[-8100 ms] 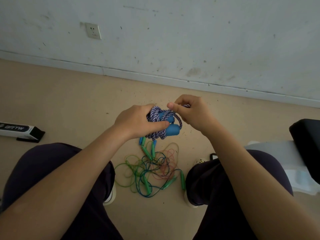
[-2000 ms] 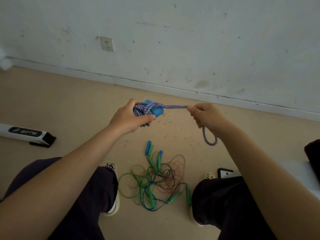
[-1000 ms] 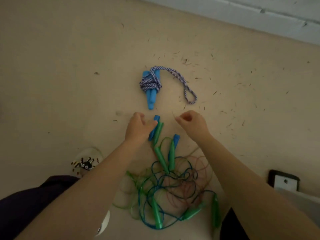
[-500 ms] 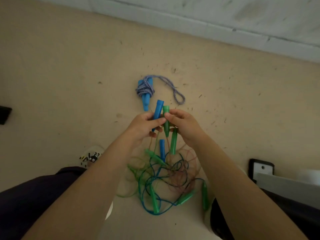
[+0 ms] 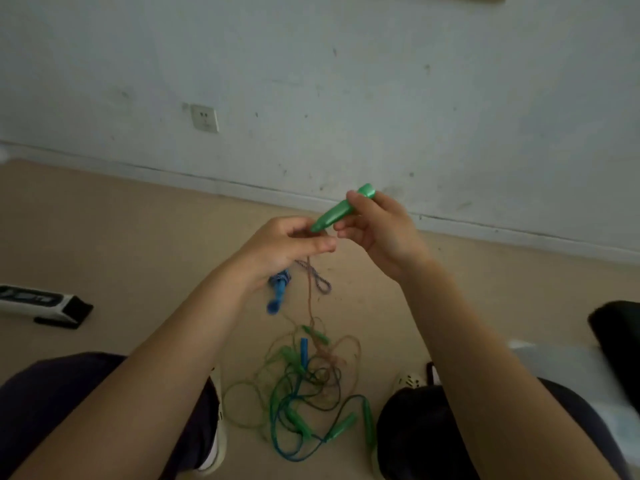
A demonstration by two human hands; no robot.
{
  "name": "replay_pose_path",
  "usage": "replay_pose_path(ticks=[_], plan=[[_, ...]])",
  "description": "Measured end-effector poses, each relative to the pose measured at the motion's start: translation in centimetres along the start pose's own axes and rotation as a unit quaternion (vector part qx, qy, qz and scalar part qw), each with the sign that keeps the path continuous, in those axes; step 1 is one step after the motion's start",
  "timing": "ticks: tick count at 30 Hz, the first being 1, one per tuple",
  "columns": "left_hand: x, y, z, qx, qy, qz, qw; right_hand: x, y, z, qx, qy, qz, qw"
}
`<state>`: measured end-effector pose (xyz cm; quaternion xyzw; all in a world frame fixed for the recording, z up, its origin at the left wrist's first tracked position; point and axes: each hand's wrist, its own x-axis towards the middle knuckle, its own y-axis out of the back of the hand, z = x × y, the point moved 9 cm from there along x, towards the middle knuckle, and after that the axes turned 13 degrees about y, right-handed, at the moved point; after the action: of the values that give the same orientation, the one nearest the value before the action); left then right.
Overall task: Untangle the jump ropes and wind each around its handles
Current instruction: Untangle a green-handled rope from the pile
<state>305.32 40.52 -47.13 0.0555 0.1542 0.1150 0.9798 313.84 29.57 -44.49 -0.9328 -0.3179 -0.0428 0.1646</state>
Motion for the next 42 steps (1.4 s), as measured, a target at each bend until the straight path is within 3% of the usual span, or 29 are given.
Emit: replay_pose_path(ticks=[3, 6, 10, 14, 16, 20, 22, 25, 27, 30, 34, 39, 42], plan=[[-3.9, 0.1, 2.0, 0.002, -0.035, -0.005, 0.999, -2.5, 0.0, -3.7, 0.036, 0.031, 0.02, 0.999], [-6.5, 1.3, 2.1, 0.025, -0.035, 0.035, 0.998, -5.2, 0.4, -4.4, -0.004, 0.018, 0.006, 1.0], [-8.1, 0.6, 1.5, 0.08, -0.029, 0.024, 0.996, -8.3, -1.0, -2.8, -0.194, -0.032, -0.142, 0.97], [-7.9, -1.7, 1.2, 0.084, -0.031, -0.014, 0.996, -9.4, -3.3, -0.6, -0.199, -0.043, -0.235, 0.95], [-7.4, -1.4, 0.9, 0.078, -0.021, -0.007, 0.997, -8.7, -2.7, 0.0, -0.2, -0.024, -0.207, 0.957], [-6.1, 1.5, -2.5, 0.082, 0.022, 0.027, 0.996, -7.0, 3.3, 0.8, -0.139, -0.02, -0.023, 0.99], [-5.6, 2.5, -4.6, 0.053, 0.043, 0.05, 0.996, -7.1, 5.0, 1.5, -0.132, -0.033, 0.006, 0.991], [-4.7, 1.8, -6.1, -0.032, 0.054, 0.068, 0.996, -7.5, 3.6, 3.3, -0.206, -0.061, -0.041, 0.976], [-4.0, 0.0, -6.3, -0.051, 0.068, 0.044, 0.995, -7.8, 1.5, 4.8, -0.167, -0.087, -0.074, 0.979], [-3.6, -2.4, -6.7, 0.028, 0.095, -0.018, 0.995, -8.2, -0.3, 6.5, -0.085, -0.116, -0.092, 0.985], [-3.4, -3.6, -7.2, 0.145, 0.085, -0.064, 0.984, -8.0, 0.0, 7.0, -0.09, -0.13, -0.07, 0.985], [-4.2, -4.4, -6.9, 0.107, 0.102, -0.116, 0.982, -7.6, 1.4, 6.1, -0.134, -0.093, -0.035, 0.986], [-5.1, -4.8, -6.5, 0.1, 0.122, -0.149, 0.976, -7.6, 0.3, 4.9, -0.111, -0.056, -0.1, 0.987]])
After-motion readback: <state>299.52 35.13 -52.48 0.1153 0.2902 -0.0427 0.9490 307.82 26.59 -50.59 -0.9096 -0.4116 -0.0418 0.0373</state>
